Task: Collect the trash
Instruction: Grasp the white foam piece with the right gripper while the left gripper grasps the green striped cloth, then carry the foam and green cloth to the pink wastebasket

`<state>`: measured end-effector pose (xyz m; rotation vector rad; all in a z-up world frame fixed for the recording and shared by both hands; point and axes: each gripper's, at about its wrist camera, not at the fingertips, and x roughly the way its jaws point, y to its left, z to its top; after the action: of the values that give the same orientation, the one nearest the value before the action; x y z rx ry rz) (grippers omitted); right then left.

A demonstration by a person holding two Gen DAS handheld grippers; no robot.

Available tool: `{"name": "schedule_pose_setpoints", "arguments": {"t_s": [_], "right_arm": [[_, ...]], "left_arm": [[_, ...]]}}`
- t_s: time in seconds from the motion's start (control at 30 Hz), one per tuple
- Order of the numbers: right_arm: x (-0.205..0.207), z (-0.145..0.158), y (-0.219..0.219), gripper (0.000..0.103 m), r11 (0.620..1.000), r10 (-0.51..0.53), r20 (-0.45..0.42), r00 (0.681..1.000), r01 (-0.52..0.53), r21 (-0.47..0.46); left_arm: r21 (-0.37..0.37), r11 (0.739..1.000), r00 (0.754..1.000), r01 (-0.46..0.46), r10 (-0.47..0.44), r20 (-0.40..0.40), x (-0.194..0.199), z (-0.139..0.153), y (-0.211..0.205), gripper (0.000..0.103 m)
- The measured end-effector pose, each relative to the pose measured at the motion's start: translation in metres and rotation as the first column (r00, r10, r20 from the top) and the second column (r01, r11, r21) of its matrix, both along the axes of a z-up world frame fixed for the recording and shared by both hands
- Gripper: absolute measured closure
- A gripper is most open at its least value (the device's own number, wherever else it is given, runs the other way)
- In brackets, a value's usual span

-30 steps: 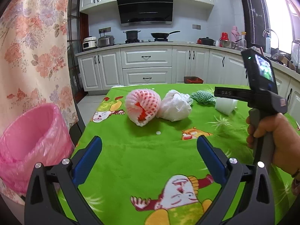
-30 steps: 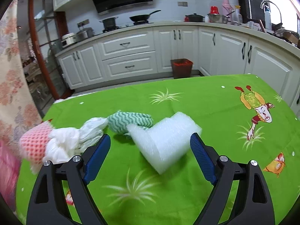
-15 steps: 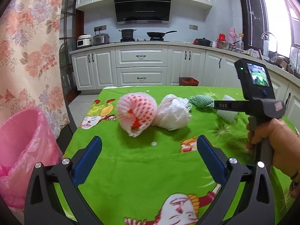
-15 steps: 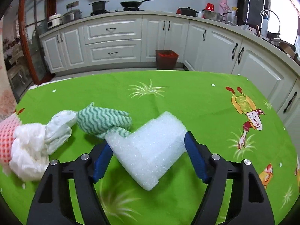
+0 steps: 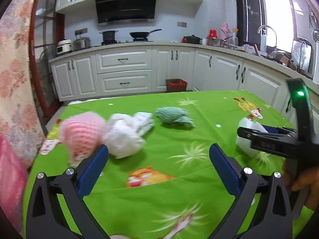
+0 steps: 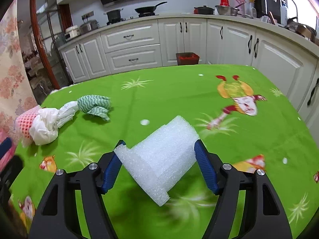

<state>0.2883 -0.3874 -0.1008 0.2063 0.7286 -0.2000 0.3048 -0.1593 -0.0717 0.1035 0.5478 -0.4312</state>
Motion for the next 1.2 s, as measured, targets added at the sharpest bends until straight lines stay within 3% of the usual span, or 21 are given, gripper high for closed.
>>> {"name": "schedule_pose_setpoints", "arguments": {"t_s": [0.2, 0.5, 0.73, 0.93, 1.1, 1.2], "right_arm": [[-0.023, -0.001, -0.03, 0.036, 1.0, 0.008, 0.018, 1.0, -0.008, 0.001], [-0.026, -0.001, -0.033, 0.036, 1.0, 0.02, 0.024, 1.0, -0.02, 0.013], [-0.025, -0.002, -0.035, 0.036, 1.0, 0.02, 0.025, 0.999, -0.021, 0.023], [-0.025, -0.003, -0.034, 0.036, 0.999, 0.016, 0.027, 1.0, -0.016, 0.029], [-0.024, -0.002, -0.036, 0.036, 0.999, 0.014, 0.027, 1.0, -0.015, 0.03], [-0.026, -0.002, -0.037, 0.036, 0.999, 0.011, 0.033, 0.999, -0.012, 0.038]], "left_arm": [[0.018, 1.0, 0.999, 0.024, -0.023, -0.041, 0.026, -0.01, -0.047, 0.005], [0.039, 0.999, 0.993, -0.028, 0.032, -0.116, 0.098, -0.023, -0.097, 0.008], [0.098, 0.994, 0.981, -0.052, 0.069, -0.181, 0.152, -0.032, -0.122, 0.027], [0.147, 0.988, 0.977, -0.043, 0.073, -0.199, 0.159, -0.039, -0.128, 0.062], [0.152, 0.988, 0.991, 0.007, 0.014, -0.135, 0.132, -0.034, -0.122, 0.067], [0.133, 0.991, 0.991, 0.02, -0.002, -0.135, 0.112, -0.034, -0.116, 0.068]]}}
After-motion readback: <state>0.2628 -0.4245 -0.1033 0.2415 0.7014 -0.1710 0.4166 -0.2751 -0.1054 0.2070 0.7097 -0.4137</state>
